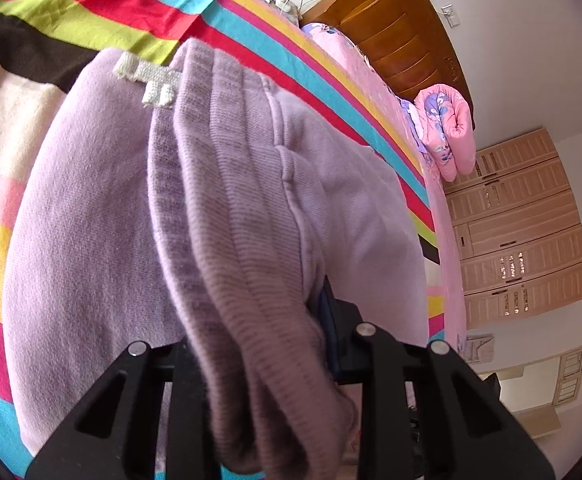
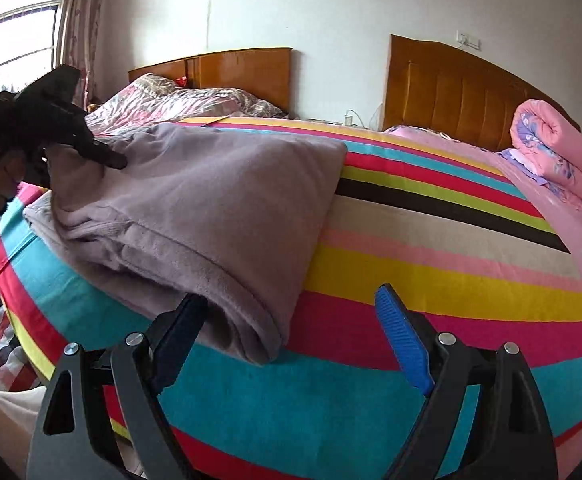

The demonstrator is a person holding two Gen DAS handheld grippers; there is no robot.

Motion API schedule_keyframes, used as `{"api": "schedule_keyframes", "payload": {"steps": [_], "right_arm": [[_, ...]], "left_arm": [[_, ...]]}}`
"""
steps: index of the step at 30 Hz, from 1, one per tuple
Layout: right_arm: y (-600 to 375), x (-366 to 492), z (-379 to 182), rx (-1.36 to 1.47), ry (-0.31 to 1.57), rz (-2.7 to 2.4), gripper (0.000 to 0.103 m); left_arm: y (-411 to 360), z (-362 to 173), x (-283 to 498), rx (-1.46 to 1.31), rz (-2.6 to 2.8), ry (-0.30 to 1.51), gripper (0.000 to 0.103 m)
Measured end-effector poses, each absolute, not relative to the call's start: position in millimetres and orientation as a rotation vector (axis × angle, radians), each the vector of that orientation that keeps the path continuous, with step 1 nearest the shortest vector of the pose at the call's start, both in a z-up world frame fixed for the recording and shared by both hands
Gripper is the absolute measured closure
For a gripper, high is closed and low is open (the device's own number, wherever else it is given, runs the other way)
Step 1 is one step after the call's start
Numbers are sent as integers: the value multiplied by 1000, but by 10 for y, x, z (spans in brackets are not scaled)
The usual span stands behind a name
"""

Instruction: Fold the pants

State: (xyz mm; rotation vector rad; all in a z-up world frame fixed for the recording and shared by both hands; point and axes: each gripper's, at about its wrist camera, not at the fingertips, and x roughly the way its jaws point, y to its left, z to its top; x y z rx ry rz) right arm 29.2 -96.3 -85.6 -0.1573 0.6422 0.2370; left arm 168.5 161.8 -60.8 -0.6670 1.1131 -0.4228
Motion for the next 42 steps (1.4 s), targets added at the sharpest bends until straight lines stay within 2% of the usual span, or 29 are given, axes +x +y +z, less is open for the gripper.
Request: {"api": "schedule_keyframes", "payload": {"steps": [4, 8, 10, 12, 16, 17, 19, 23, 27, 29, 30, 31, 35, 37, 39, 42], "right_arm": [[-911, 340, -877, -225, 624, 159, 19], [-937, 367, -860, -259, 625, 109, 17], [-863, 315, -835, -293, 601, 113, 17], [-781, 309, -869, -331, 602, 114, 17], [-836, 350, -913, -268, 629, 137, 16], [-834, 353, -910, -277, 629, 140, 16], [-835, 383, -906, -278, 637, 142, 16], [-865, 406, -908, -249, 650, 144, 15], [-953, 478, -897, -200, 684, 187, 14], [-1017, 440, -849, -182, 715, 260, 14], [-1067, 409, -814, -171, 731, 308, 15], [-1125, 348, -764, -148, 733, 360, 15], [-1344, 289, -429, 26, 670, 485, 20], [-1249, 361, -274, 46, 628, 517, 30], [-1036, 466, -202, 14, 615, 518, 38], [-682, 552, -265, -105, 622, 520, 41]], "left_arm": [[1463, -120, 1667, -566, -436, 1027, 82], [1398, 681, 1544, -473, -515, 871, 82], [1482, 859, 1421, -424, -520, 815, 82], [1740, 653, 1374, -427, -479, 818, 82], [2312, -610, 1437, -625, -359, 1033, 80], [2390, -736, 1399, -689, -394, 989, 80], [2455, -743, 1369, -730, -432, 934, 79], [2394, -695, 1388, -672, -412, 940, 78], [2444, -702, 1356, -698, -404, 934, 68], [2540, -623, 1239, -684, -346, 901, 55], [2587, -523, 1137, -653, -275, 870, 37], [2627, -397, 1009, -594, -171, 832, 27], [2351, 158, 680, -293, -28, 687, 25], [2052, 299, 651, -204, -91, 659, 20], [1677, 313, 711, -96, -163, 660, 17], [1292, 62, 867, 41, -136, 715, 17]]}}
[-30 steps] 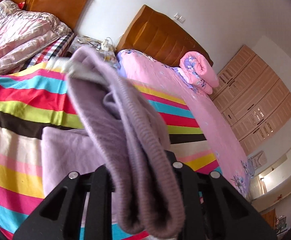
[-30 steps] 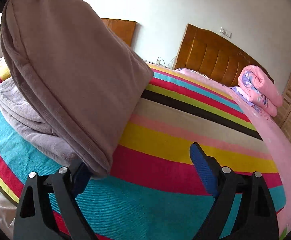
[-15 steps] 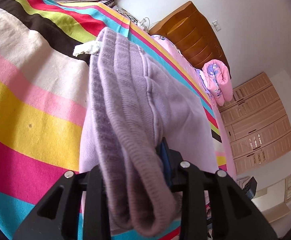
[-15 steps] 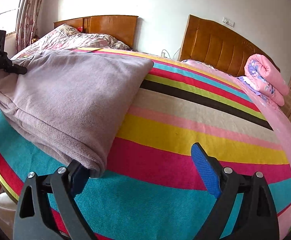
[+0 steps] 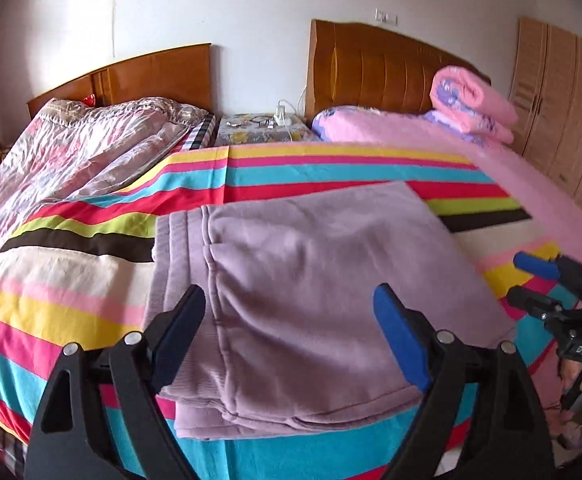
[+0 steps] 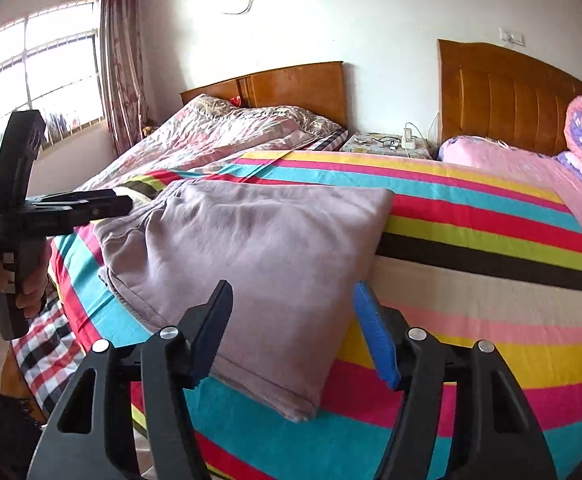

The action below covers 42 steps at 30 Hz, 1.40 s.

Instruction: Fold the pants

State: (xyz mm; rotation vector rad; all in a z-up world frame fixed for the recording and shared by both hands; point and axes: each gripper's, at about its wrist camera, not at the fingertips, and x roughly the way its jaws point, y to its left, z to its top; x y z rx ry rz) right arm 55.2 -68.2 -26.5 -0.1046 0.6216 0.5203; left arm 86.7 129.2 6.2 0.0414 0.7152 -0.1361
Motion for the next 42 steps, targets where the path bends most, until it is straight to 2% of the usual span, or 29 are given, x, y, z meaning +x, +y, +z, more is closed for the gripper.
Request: {"api": "schedule_keyframes", "payload": {"steps": [5, 17, 18, 19, 21, 26, 31, 33, 38, 39, 42], "right_arm": [[-405, 415, -624, -254, 625, 526, 40], [-561, 446, -646, -201, 643, 574, 36], [-574, 459, -628, -196, 664, 608, 33], [-568, 496, -600, -193, 700, 666, 22], [-610, 573, -471, -212, 715, 727, 18], [-630, 1158, -200, -177, 702, 768, 18], [-529, 2004, -416, -135, 838, 905, 18], [-618, 2314, -395, -168, 820, 748, 19], [-791, 2618, -140, 50, 774, 801, 17], [-666, 2588, -188, 10, 813, 866, 13], [-402, 2594, -402, -197, 864, 892, 13]], "left_arm": [[1376, -441, 881, 37, -108, 785, 17], [1343, -597, 800, 82, -119, 725, 13], [1358, -589, 823, 82, -122, 726, 13], [1357, -584, 828, 83, -122, 728, 13], [1346, -583, 838, 90, -121, 730, 12], [1338, -603, 819, 94, -120, 713, 11], [1366, -625, 781, 96, -139, 692, 11], [1383, -625, 782, 92, -150, 688, 11], [1385, -635, 776, 95, -152, 676, 10], [1381, -636, 774, 94, -150, 674, 10], [1374, -631, 776, 97, -152, 678, 9]]}}
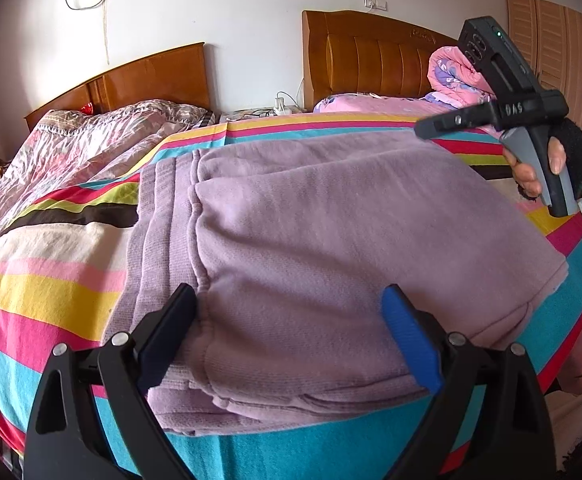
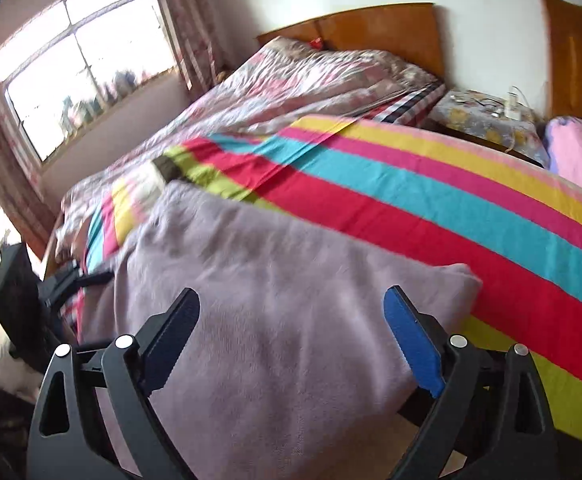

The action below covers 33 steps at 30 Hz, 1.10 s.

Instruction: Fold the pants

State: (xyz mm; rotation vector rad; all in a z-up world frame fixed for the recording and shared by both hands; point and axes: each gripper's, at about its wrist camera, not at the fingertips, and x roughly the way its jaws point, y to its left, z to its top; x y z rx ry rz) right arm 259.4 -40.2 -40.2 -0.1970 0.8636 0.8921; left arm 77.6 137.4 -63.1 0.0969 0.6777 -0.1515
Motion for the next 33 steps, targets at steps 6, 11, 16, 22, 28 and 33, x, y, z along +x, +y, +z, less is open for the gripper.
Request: {"api": "schedule_keyframes", "payload": {"steps": [6, 11, 16, 22, 28, 33], "right_arm": [[-263, 2904, -266, -147, 845, 733, 14], [929, 2444, -69, -423, 804, 1050, 10], [1737, 2563, -363, -599, 885, 1076, 5], [1493, 2918, -91, -251, 887, 1031, 5], [1686, 2672, -272, -448, 893, 989, 5], [1676, 2775, -249, -376, 864, 851, 5]], "left_arm": [[1369, -606, 808, 91, -154, 702, 8], [1338, -608, 862, 91, -154, 719, 2], [1335, -605, 887, 91, -149, 737, 2], [1355, -602, 916, 93, -149, 743, 1], [1348, -615, 890, 90, -148, 735, 1], [1340, -609, 881, 88, -145, 739, 1]]}}
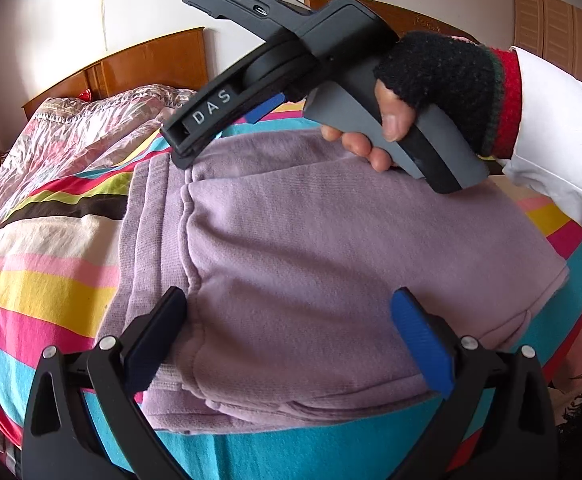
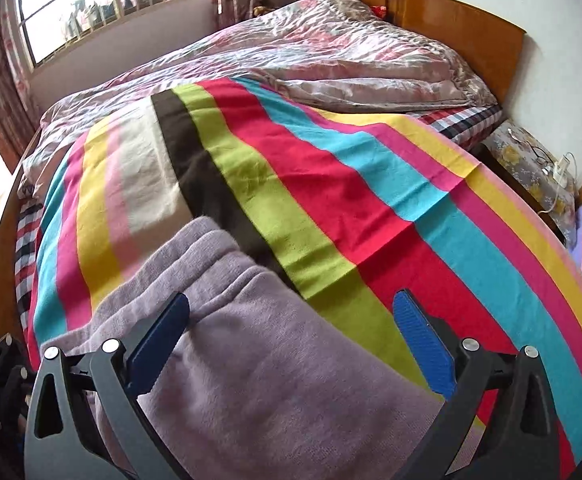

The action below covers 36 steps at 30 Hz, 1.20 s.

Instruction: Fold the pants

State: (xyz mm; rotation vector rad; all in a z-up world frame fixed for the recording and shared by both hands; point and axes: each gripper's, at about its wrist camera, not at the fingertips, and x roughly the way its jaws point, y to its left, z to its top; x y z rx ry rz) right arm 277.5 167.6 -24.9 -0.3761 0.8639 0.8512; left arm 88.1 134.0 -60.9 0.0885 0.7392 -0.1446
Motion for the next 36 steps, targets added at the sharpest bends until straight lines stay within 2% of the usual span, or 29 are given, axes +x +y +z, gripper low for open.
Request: {"api": "schedule_keyframes", "payload": {"steps": [3, 8, 15, 20, 27, 31, 36], "right_arm": [[1426, 2709, -17, -266, 828, 864, 5], [680, 2079, 212, -284, 743, 815, 4], [-352, 1208, -422, -279, 862, 595, 4], [-858, 710, -369, -99, 778, 504, 4], [-1136, -126, -51, -90, 567, 407, 4], [-1294, -529, 62, -75, 481, 389, 4], [-1389, -731, 88, -15, 443, 382, 4]], "left_arm": [[1336, -616, 874, 93, -144, 736, 1], [1336, -633, 858, 90, -142, 726, 1], [1313, -630, 838, 100, -134, 724, 1], [1329, -374, 715, 7, -67, 681, 2], [738, 357, -128, 152, 66, 349, 1], [509, 483, -333, 120, 90, 361, 1], [279, 366, -486, 109, 66, 410, 1]]}}
